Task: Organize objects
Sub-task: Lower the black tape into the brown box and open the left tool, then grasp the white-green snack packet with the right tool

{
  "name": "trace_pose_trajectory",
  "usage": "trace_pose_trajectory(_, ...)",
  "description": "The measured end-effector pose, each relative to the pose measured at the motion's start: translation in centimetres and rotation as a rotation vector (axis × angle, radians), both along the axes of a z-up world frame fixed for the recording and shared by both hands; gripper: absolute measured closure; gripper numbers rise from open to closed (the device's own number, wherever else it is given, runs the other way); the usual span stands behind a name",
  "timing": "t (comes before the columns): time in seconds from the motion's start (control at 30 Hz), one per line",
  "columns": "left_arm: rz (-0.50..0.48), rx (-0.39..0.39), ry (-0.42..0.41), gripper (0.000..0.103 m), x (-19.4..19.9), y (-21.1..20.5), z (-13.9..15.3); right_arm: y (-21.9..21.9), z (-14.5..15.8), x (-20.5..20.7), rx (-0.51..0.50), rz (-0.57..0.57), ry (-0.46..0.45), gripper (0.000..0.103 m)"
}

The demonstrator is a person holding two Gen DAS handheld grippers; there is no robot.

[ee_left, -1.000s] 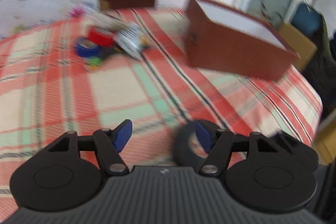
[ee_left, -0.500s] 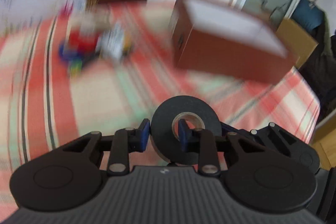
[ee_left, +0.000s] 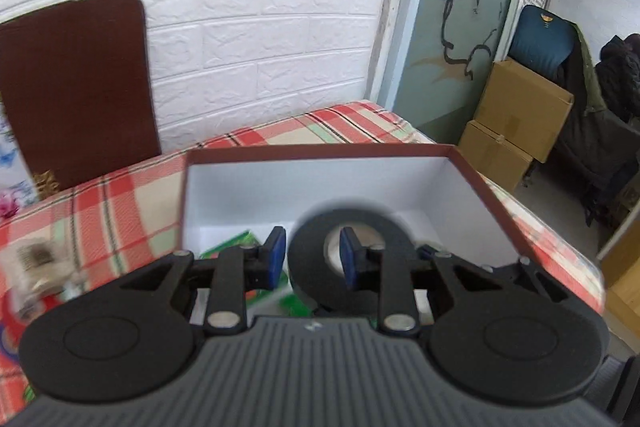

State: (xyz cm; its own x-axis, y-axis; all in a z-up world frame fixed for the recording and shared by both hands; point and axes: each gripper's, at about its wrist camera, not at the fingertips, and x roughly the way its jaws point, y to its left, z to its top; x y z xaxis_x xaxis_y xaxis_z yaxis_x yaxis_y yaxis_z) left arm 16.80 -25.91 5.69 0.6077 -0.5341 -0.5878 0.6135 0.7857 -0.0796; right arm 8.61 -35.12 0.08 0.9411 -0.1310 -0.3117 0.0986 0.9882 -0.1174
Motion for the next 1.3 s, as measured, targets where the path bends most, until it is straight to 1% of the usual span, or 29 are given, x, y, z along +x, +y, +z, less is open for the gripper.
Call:
trace_pose_trajectory(0.03,0.011,0.031,0.001,0.071,0.3,-0.5,-0.6,-0.4,-0.2,0.0,0.010,-0.005,-0.011,0.031)
trace_pose_trajectory(0.07,0.023,0.053,0.014,0.071,0.6,-0.8,-0.9,-0.5,-0.1,-0.2,0.021,-0.010,-0.017,0.032)
trace_pose_trajectory(0.13,0.012,0.026,0.028,0.071,0.0,0.1,-1.1,-0.5,0.2,-1.4,0.036,-0.012,-0.055,0.032)
trace_pose_trajectory(0.2,-0.002,0.010,-0.011,0.071,-1.6,1.2,-0.7,-0.2,0.4,-3.1,0.068,-0.004,-0.092,0.032)
trace_pose_trajectory(0.27,-0.015,-0.016,-0.056,0.069,-3.8,3.2,-0.2,0.4,0.4,-5.0,0.099,0.010,-0.119,0.032)
trace_pose_trajectory(0.33,-0.012,-0.048,-0.074,0.063,-5.4,5.5,0.2,1.6,0.2,-6.9,0.118,0.035,-0.137,0.031)
trace_pose_trajectory(0.4,0.018,-0.067,-0.071,0.061,-6.6,8.3,0.0,2.8,-0.1,-7.7,0.146,0.076,-0.110,0.030)
trace_pose_trajectory(0.47,0.072,-0.066,-0.051,0.061,-7.3,11.3,-0.8,4.4,-0.8,-8.3,0.170,0.133,-0.052,0.030)
trace_pose_trajectory(0.5,0.106,-0.053,-0.033,0.060,-7.4,12.8,-1.4,5.5,-1.4,-8.1,0.184,0.163,-0.012,0.030)
trace_pose_trajectory(0.6,0.232,0.023,0.039,0.060,-6.7,17.4,-4.4,9.8,-3.1,-6.6,0.203,0.258,0.116,0.033)
trace_pose_trajectory(0.63,0.283,0.057,0.055,0.060,-6.4,19.0,-5.4,11.2,-3.2,-6.4,0.202,0.289,0.141,0.034)
trace_pose_trajectory(0.7,0.384,0.104,0.059,0.060,-5.8,22.4,-7.1,13.5,-3.3,-5.6,0.184,0.342,0.168,0.037)
trace_pose_trajectory(0.73,0.434,0.113,0.064,0.060,-5.5,24.2,-7.8,14.7,-3.3,-5.0,0.165,0.361,0.173,0.039)
trace_pose_trajectory(0.77,0.476,0.109,0.067,0.060,-5.3,25.9,-8.4,15.2,-3.0,-4.9,0.144,0.376,0.172,0.040)
trace_pose_trajectory(0.8,0.516,0.103,0.064,0.059,-5.0,27.5,-8.9,16.1,-3.0,-3.9,0.125,0.384,0.167,0.040)
trace_pose_trajectory(0.83,0.556,0.102,0.062,0.056,-4.8,28.9,-9.5,16.6,-2.9,-2.4,0.109,0.382,0.161,0.040)
trace_pose_trajectory(0.87,0.580,0.085,0.045,0.053,-4.9,30.2,-10.1,17.2,-2.9,-0.9,0.090,0.366,0.155,0.039)
trace_pose_trajectory(0.9,0.584,0.053,0.008,0.049,-5.2,31.3,-10.4,17.6,-3.0,0.0,0.063,0.339,0.150,0.038)
trace_pose_trajectory(0.93,0.583,0.029,-0.023,0.048,-5.4,32.0,-10.9,18.4,-3.0,0.9,0.028,0.311,0.141,0.037)
trace_pose_trajectory(0.97,0.583,-0.011,-0.031,0.048,-5.5,32.5,-11.2,18.7,-3.1,2.2,-0.010,0.293,0.132,0.035)
trace_pose_trajectory(1.0,0.585,-0.019,-0.034,0.047,-5.4,32.5,-11.1,19.2,-3.3,3.0,-0.041,0.281,0.127,0.034)
trace_pose_trajectory(1.03,0.585,-0.008,-0.043,0.045,-5.3,32.2,-11.1,19.2,-3.6,4.1,-0.058,0.272,0.127,0.032)
trace_pose_trajectory(1.07,0.582,0.003,-0.055,0.044,-5.3,31.8,-11.1,19.2,-4.0,5.4,-0.067,0.271,0.129,0.026)
trace_pose_trajectory(1.13,0.566,0.004,-0.062,0.038,-5.2,31.6,-11.1,18.9,-4.5,7.7,-0.078,0.277,0.145,0.020)
trace_pose_trajectory(1.17,0.563,-0.008,-0.059,0.037,-5.1,31.7,-11.1,18.6,-4.8,8.7,-0.073,0.290,0.161,0.020)
trace_pose_trajectory(1.2,0.562,-0.021,-0.055,0.037,-5.2,32.0,-11.2,18.2,-5.2,9.7,-0.058,0.312,0.187,0.023)
trace_pose_trajectory(1.23,0.562,-0.031,-0.054,0.036,-5.1,32.2,-11.2,17.6,-5.3,10.4,-0.022,0.332,0.196,0.028)
trace_pose_trajectory(1.27,0.562,-0.037,-0.053,0.036,-5.1,32.2,-11.1,17.0,-5.1,10.8,0.020,0.345,0.211,0.047)
trace_pose_trajectory(1.3,0.563,-0.040,-0.054,0.036,-5.5,32.3,-11.2,16.7,-4.8,10.9,0.048,0.335,0.235,0.057)
